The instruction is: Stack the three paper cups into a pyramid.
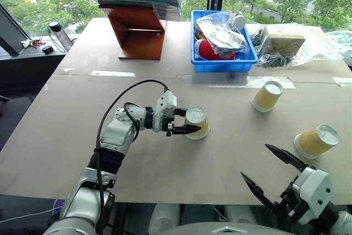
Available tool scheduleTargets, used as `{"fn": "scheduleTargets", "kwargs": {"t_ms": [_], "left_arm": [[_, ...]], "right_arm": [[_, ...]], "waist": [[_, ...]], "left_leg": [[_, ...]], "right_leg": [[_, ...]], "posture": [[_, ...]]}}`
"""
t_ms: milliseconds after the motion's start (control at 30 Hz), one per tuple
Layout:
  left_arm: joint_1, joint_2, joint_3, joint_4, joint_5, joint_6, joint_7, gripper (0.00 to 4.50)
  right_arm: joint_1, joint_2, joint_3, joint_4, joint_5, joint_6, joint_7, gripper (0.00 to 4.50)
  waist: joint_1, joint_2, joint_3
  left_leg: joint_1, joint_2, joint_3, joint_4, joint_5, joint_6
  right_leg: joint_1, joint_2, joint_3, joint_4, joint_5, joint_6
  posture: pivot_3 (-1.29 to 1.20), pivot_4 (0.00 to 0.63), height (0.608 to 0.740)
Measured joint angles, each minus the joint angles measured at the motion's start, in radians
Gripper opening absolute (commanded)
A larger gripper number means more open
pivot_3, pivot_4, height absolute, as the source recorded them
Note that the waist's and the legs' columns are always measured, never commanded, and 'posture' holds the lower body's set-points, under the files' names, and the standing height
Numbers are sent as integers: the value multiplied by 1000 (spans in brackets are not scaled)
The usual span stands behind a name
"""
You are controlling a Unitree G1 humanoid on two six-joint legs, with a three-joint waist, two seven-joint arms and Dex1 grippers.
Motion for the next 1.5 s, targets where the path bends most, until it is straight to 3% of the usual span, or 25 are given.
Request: {"fn": "scheduleTargets", "kwargs": {"t_ms": [33, 100, 133, 200, 500, 600, 733, 867, 1067, 1133, 1300, 1400, 1500], "left_arm": [[0, -6, 0, 4, 3, -9, 1, 2740], [0, -6, -1, 4, 9, -14, -2, 3484], [0, -6, -1, 4, 9, -16, -7, 3645], [1, -6, -2, 4, 11, -15, -8, 4493], [97, 76, 90, -111, -47, 47, 11, 4493], [230, 159, 221, -205, -173, 167, 16, 4493], [279, 191, 333, -268, -296, 317, 72, 4493], [186, 126, 398, -281, -404, 452, 215, 4493], [-104, -8, 409, -283, -552, 588, 387, 4493], [-142, -9, 390, -314, -562, 590, 371, 4493], [-150, 129, 258, -435, -571, 607, 95, 4493], [-125, 189, 233, -505, -570, 576, -20, 4493], [-63, 218, 220, -523, -549, 544, -74, 4493]], "right_arm": [[2, 1, 4, 0, -2, -5, -2, 4500], [5, 1, 4, 0, -4, -10, -5, 4500], [7, 1, 4, 0, -4, -14, -6, 4500], [13, 1, 3, 0, -3, -19, -6, 4500], [-5, 13, -9, 10, -1, -22, -19, 4500], [-67, 85, -20, 17, -28, 8, -107, 4500], [-161, 118, -16, 21, -41, 69, -172, 4500], [-251, 120, -24, 23, -16, 143, -203, 4500], [-330, 104, -123, 43, 8, 254, -240, 4500], [-331, 104, -160, 37, 22, 282, -249, 4500], [-259, 128, -395, -6, 132, 377, -278, 4500], [-157, 200, -517, -27, 171, 386, -311, 4500], [-93, 276, -538, -26, 206, 400, -334, 4500]], "waist": [[0, 0, 0], [0, 0, 0], [0, 0, 0], [0, 0, 0], [-5, 0, 0], [-19, 1, 0], [-4, 1, 0], [12, 0, 0], [1, -1, 0], [-9, -1, 0], [-25, 1, 1], [-24, 3, 0], [-28, 3, 0]], "left_leg": [[0, 0, 0, 0, 0, 0], [0, 0, 0, 0, 0, 0], [0, 0, 0, 0, 0, 0], [0, 0, 0, 0, 0, 0], [0, 4, 0, 0, 0, 0], [0, 7, 2, 0, 0, 0], [0, 7, 1, 0, 0, 0], [0, 5, -1, 3, 0, 0], [-1, -1, -3, 3, 0, 0], [0, -1, -2, 1, 0, 0], [0, -2, -3, -3, 0, 0], [0, -1, -3, -3, 0, 0], [1, 0, -1, -3, 0, 0]], "right_leg": [[0, 0, 0, 0, 0, 0], [0, 0, 0, 0, 0, 0], [0, 0, 0, 0, 0, 0], [0, 0, 0, 0, 0, 0], [0, 0, 0, 0, 0, 0], [-1, 1, 1, 1, -1, -1], [-1, 0, -1, 1, -1, -2], [1, -1, -2, 1, -1, -2], [1, -1, -2, 2, 1, 2], [1, -1, 0, 2, 1, 2], [-1, -1, -1, 1, 0, 1], [-1, -1, -1, 1, -1, 1], [-1, -1, 1, 1, -2, -2]], "posture": [[0, 150, 740], [0, 150, 740], [0, 150, 740], [0, 150, 740], [0, 150, 740], [0, 150, 740], [0, 150, 740], [0, 150, 740], [0, 150, 740], [0, 150, 740], [0, 150, 740], [0, 150, 740], [0, 150, 740]]}}
